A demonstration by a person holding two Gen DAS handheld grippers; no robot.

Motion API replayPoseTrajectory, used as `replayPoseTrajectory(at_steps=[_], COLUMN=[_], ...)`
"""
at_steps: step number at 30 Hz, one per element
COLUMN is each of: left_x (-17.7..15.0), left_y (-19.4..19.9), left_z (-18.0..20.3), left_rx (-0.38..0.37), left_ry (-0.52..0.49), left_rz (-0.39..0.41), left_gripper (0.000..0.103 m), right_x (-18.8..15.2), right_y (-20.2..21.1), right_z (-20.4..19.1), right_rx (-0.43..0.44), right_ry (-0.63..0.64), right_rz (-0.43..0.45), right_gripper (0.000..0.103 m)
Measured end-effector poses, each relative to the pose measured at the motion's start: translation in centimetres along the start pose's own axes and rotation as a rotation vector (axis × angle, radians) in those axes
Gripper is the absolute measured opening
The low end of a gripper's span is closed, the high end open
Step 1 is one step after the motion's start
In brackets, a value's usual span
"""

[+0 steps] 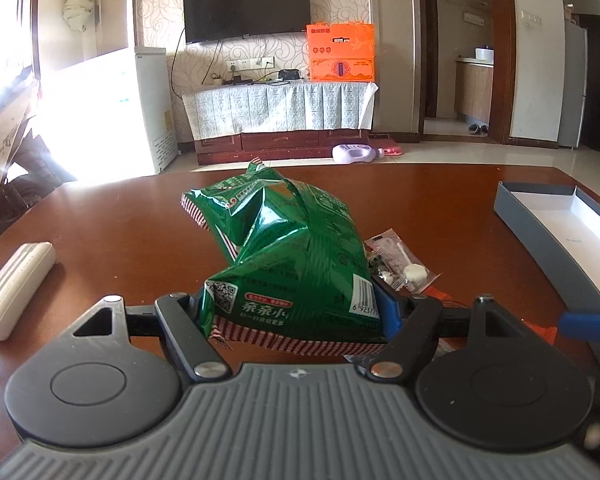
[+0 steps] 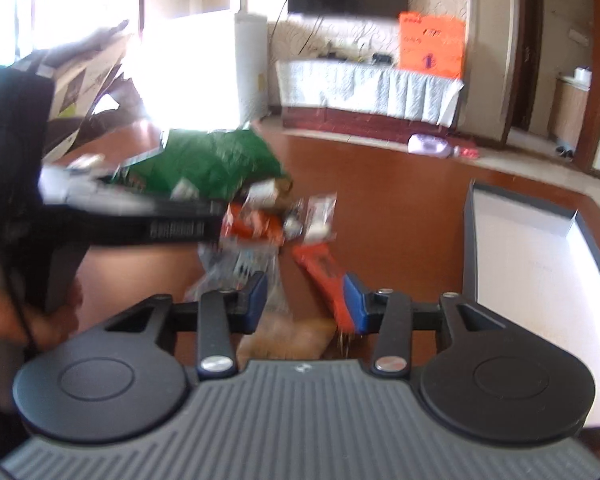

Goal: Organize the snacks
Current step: 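Lift both held bags and carry them over the gray box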

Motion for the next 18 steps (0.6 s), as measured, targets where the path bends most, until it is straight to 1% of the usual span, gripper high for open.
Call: replayPoseTrajectory(at_steps=[1,2,5,7,11,14,16,18], left_x=[0.0,0.0,0.5,0.4,0.6,0.5,0.6,0.6], left_y=[0.0,-0.1,-0.2,-0.1,-0.1,0.0,0.0,-0.2], left_z=[0.0,-0.1,0.0,-0.2,-0.6,-0.9,-1.1,-0.9], left_rx=[0.0,0.001,-0.005,-0.008,-0.015,-0.024,-0.031,-0.036], left_ry=[0.005,0.007,0.007,0.0,-0.006,-0.004,-0.001,0.002], left_rz=[-0.002,-0.002,-0.001,0.0,0.002,0.005,0.007,0.009], left_gripper=[0.078,0.078,0.078,0.078,0.078,0.078,0.078,0.078], right_x=[-0.5,-0.8,-1.5,-1.8,-2.1,-2.2,-2.2,-2.0], right_y=[-0.1,-0.2,-0.7,-1.1,-2.1,-2.8,-3.1,-3.2], right_z=[0.0,-0.3,-1.1,-1.5,-2.5,-3.3,-3.7,-3.7], right_rx=[0.001,0.003,0.001,0.004,0.005,-0.011,-0.017,-0.01], right_ry=[0.006,0.018,0.072,0.084,0.105,0.141,0.148,0.141], right_rz=[-0.018,-0.033,-0.07,-0.09,-0.119,-0.128,-0.123,-0.12], right_gripper=[0.066,0.069,0.071,0.076,0.077,0.076,0.075,0.069])
Point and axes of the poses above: each gripper's, at about its wrist camera, not at the fingertips, and y roughly against the way its jaws point, z to its right, x to its top, the point moved 3 cm from there along -y, roughly the way its jaws point, and after that the axes turned 6 degrees about -z, right-handed, at the moved point
